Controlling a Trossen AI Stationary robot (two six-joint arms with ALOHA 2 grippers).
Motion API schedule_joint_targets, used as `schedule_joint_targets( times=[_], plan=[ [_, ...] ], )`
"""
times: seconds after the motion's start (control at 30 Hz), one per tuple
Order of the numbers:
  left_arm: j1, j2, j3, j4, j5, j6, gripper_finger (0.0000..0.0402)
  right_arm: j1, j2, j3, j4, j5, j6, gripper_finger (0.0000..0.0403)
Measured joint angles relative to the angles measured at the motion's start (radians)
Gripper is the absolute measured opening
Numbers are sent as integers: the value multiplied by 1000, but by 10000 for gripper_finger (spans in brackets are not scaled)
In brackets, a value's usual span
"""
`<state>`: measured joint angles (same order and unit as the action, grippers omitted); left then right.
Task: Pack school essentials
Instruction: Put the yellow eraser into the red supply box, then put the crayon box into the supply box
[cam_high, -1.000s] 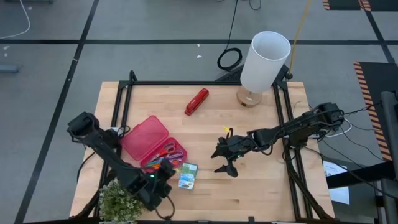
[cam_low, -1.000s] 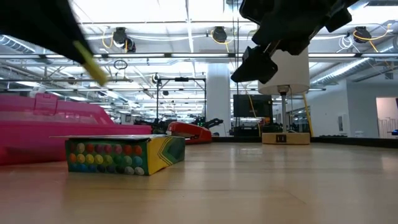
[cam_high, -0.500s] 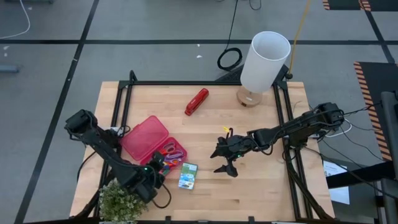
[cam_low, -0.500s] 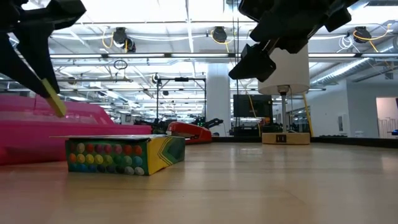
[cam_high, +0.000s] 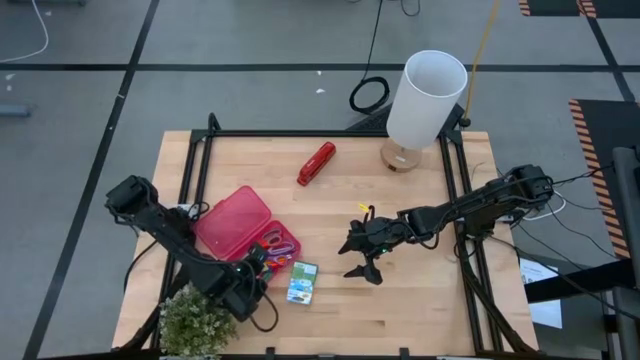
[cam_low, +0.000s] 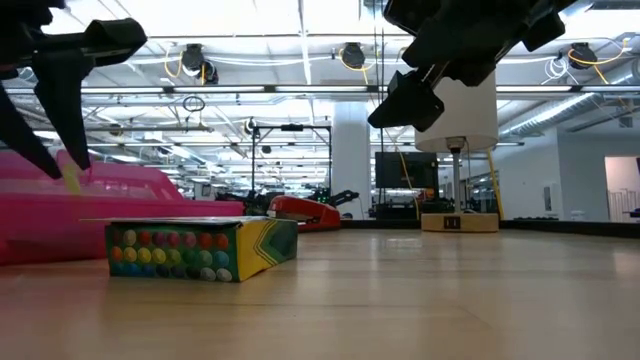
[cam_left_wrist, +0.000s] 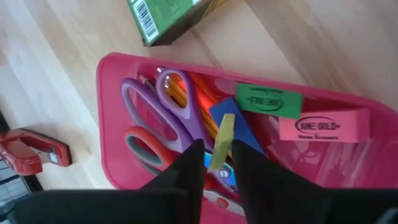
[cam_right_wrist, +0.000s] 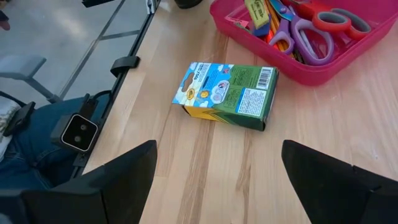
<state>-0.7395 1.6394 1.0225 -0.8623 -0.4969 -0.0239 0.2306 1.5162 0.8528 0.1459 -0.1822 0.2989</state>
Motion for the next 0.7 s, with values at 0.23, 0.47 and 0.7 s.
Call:
schedule_joint_targets(
  times=[0.23, 0.47, 0.7],
  plan=[
    [0, 0, 11, -16, 1, -31, 158, 0, 0, 0, -1, -1, 0, 340],
    [-2, 0, 134, -113, 3, -46, 170, 0, 0, 0, 0, 11, -3, 340],
    [16, 0, 199, -40, -58, -199, 170, 5, 8, 0, 13, 143, 0, 340]
  ],
)
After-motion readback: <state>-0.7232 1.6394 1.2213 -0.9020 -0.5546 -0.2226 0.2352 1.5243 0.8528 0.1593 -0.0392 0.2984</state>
